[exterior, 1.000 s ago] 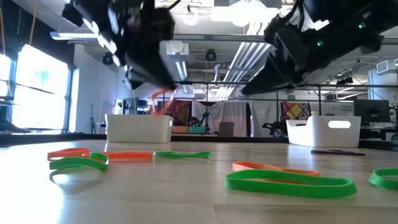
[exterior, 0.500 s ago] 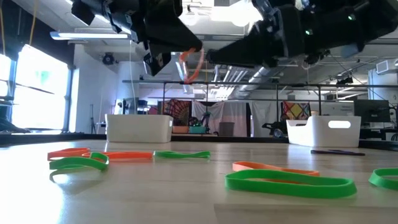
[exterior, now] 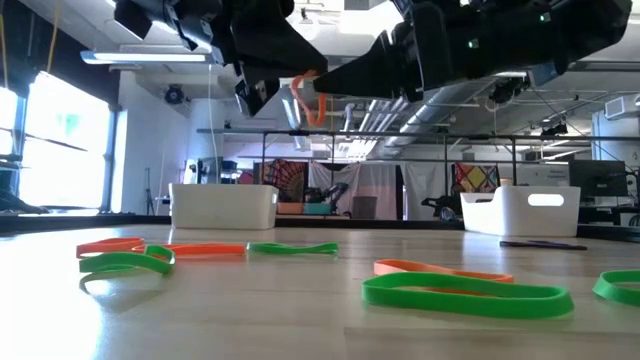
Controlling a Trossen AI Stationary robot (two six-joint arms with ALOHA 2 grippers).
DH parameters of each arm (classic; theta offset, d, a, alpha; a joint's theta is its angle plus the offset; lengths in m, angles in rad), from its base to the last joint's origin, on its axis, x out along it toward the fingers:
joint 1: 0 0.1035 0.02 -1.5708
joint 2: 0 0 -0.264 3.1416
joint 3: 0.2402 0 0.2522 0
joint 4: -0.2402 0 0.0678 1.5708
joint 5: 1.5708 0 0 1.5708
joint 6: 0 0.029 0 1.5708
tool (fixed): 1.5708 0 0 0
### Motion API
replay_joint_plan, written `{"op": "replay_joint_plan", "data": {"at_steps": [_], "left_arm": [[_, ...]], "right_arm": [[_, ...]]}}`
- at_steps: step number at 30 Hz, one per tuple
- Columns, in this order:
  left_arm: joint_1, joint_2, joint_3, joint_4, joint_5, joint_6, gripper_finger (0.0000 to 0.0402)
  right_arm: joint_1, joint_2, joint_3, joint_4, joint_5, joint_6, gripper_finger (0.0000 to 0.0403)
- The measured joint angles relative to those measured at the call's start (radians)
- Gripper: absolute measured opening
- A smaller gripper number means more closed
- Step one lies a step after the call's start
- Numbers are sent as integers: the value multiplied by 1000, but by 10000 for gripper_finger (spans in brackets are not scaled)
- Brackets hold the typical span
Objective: Sort rubber bands into baskets
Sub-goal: Put the orange rubber band into the top right white bin
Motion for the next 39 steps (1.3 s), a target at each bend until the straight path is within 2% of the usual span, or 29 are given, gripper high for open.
{"op": "replay_joint_plan", "data": {"at_steps": [4, 11, 13, 19, 24, 29, 33, 36, 39], "left_arm": [[-8, 0, 0, -8, -58, 56, 31], [-27, 0, 0, -43, -181, 118, 101], [-26, 0, 0, -61, -217, 118, 119], [-26, 0, -2, -169, -384, 101, 144], [-26, 0, -35, -157, -415, 100, 145], [-26, 0, -104, -55, -414, 60, 145], [-26, 0, -143, -4, -415, 37, 145], [-26, 0, -161, 32, -415, 32, 145], [-26, 0, -162, 37, -417, 37, 145]], "right_arm": [[0, -1, 0, -13, 3, 34, 3], [0, -1, 0, -85, 24, 109, 1], [2, -3, 0, -119, 58, 120, 1], [6, -92, 0, -394, 282, 167, 1], [-38, -245, 0, -721, 392, 301, 0], [-127, -418, 0, -1089, 496, 503, 0], [-263, -533, 0, -1343, 550, 696, 0], [-387, -577, -1, -1461, 594, 795, 0], [-503, -577, -2, -1506, 611, 816, 0]]}}
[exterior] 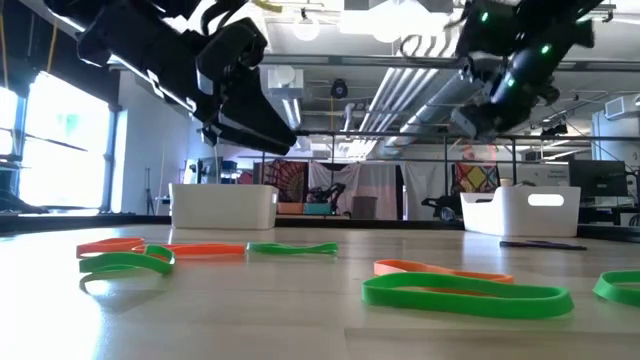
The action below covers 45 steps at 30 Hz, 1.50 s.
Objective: Sort rubber bands into baskets
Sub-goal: Put the orange rubber band into the top right white bin
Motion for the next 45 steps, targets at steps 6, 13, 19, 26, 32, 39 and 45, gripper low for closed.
{"op": "replay_joint_plan", "data": {"at_steps": [6, 13, 19, 26, 32, 39, 45], "left_arm": [[-1, 0, 0, 0, -1, -7, 145], [-1, 0, 0, -1, -1, -8, 145], [-1, 0, 0, -1, 0, -8, 145], [-1, 0, 0, -3, 5, -8, 145], [-1, 0, 0, -14, 47, 8, 145], [-1, 0, 0, -43, 150, 54, 145], [-1, 0, 46, -228, 190, 63, 145]], "right_arm": [[-172, 32, -96, 90, -20, -16, 0], [-309, 39, -229, 263, -88, -35, 0], [-369, 39, -258, 297, -160, -24, 11], [-404, 39, -258, 297, -175, -43, 78], [-403, 38, -221, 260, -256, -73, 109], [-370, -1, -148, 128, -181, -99, 106], [-361, -55, -110, 69, -207, -93, 105]]}}
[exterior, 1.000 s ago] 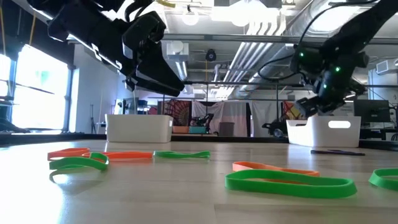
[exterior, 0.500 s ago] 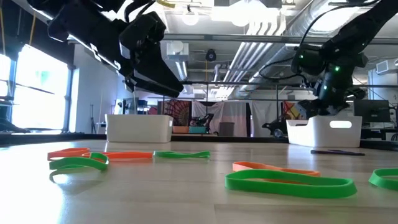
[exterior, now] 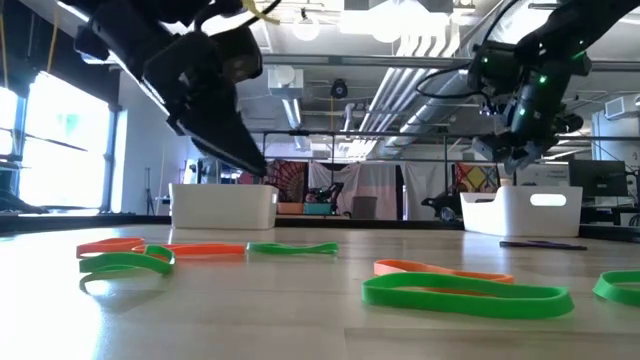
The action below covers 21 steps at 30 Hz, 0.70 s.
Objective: Sort rubber bands into baskets
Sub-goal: Put the orange rubber band into the top right white bin
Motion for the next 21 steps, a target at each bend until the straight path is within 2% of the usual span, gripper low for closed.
{"op": "replay_joint_plan", "data": {"at_steps": [8, 13, 17, 21], "left_arm": [[-27, 0, 57, -181, 9, 40, 145], [-76, -1, 107, -350, 22, 26, 145], [-118, -1, 136, -497, 80, -18, 145], [-161, 0, 135, -628, 77, -8, 145]], "right_arm": [[1, -11, 0, 4, -28, -18, 121], [117, -59, 0, 33, -18, -27, 123], [229, -115, 0, 55, 3, -28, 123], [337, -145, 0, 91, 4, -28, 123]]}}
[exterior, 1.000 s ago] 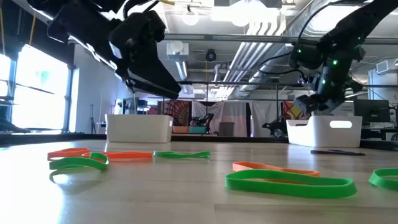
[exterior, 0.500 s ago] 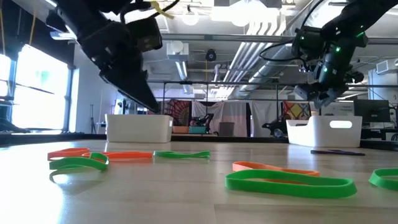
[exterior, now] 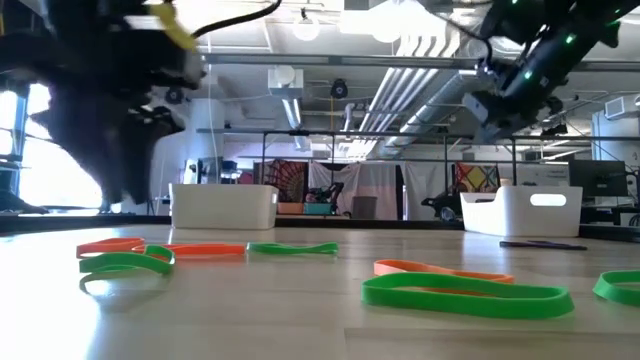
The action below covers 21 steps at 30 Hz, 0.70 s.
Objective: Sort rubber bands into baskets
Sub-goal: Put the orange rubber band into the top right white bin
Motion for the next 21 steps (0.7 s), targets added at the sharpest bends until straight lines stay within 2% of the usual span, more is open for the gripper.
{"op": "replay_joint_plan", "data": {"at_steps": [6, 9, 15, 19, 21], "left_arm": [[-12, 25, -22, -30, -131, 114, 145], [9, 36, -24, -29, -160, 167, 145], [52, 61, -25, -18, -81, 201, 145], [67, 97, -25, -5, -53, 217, 145], [71, 113, -24, -2, -52, 225, 143]], "right_arm": [[139, 5, 0, 103, 0, -34, 123], [183, 4, 0, 148, -28, -76, 123], [187, 4, -1, 229, -110, -46, 123], [179, 4, -1, 295, -242, -82, 123], [183, 4, -1, 322, -267, -102, 121]]}}
